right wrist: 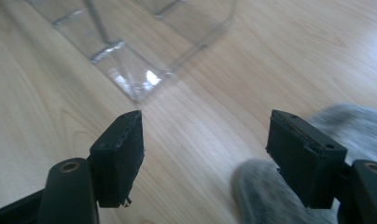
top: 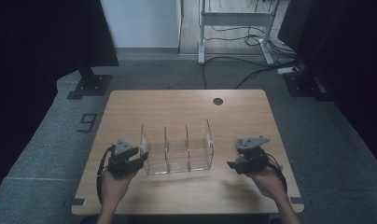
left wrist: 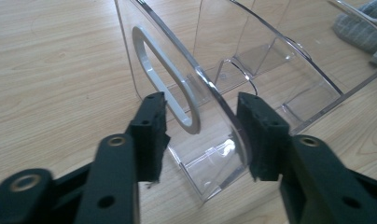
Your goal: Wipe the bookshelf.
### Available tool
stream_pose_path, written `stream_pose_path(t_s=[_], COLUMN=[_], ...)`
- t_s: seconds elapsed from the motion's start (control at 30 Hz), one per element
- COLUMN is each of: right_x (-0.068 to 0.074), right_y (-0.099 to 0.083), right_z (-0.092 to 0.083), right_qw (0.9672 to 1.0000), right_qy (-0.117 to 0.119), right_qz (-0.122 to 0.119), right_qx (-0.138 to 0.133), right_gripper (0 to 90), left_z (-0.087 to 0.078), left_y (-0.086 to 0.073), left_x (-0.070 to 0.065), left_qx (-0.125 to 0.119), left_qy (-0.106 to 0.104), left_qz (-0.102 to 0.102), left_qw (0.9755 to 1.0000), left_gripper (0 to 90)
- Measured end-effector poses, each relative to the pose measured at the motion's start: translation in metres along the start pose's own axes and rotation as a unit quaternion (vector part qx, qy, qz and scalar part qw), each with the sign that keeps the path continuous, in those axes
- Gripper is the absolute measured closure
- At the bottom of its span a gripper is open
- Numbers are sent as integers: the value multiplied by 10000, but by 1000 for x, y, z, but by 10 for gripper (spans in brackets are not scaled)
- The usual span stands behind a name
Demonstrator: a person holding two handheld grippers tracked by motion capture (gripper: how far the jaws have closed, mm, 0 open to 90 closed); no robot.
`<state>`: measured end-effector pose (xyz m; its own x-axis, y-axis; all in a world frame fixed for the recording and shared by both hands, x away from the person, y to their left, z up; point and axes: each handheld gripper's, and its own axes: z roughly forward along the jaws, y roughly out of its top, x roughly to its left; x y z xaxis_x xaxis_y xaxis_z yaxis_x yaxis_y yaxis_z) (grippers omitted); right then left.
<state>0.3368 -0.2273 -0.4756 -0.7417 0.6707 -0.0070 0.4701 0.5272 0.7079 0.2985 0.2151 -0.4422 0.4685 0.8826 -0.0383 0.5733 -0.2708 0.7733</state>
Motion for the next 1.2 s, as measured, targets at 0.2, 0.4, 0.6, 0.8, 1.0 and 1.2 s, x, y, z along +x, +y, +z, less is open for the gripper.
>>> stream_pose_path(t_s=[0.2, 0.4, 0.6, 0.8, 1.0, 1.2], right_x=[-9, -18, -27, -38, -45, -46], right_y=[-3, -8, -23, -40, -54, -50], right_z=[-10, -19, -24, -18, -4, 7], right_qw=[9990, 9972, 9962, 9944, 9923, 9926], right_qy=[-411, -705, -778, -824, -860, -918], right_qz=[184, 253, 381, 479, 601, 530], right_qx=[-27, -11, 125, 460, 661, 588], right_gripper=[190, 148, 144, 134, 199, 326], left_z=[3, 4, 5, 6, 8, 11], left_y=[3, 5, 5, 5, 4, 4], left_x=[5, 14, 25, 35, 42, 40], left_qx=[71, 95, 49, -28, -107, -117], left_qy=[107, 61, 92, 194, 83, 2], left_qz=[104, 100, -39, -38, -117, -61], left_qw=[9999, 9999, 9999, 9998, 9998, 9999], left_gripper=[634, 675, 663, 618, 673, 758])
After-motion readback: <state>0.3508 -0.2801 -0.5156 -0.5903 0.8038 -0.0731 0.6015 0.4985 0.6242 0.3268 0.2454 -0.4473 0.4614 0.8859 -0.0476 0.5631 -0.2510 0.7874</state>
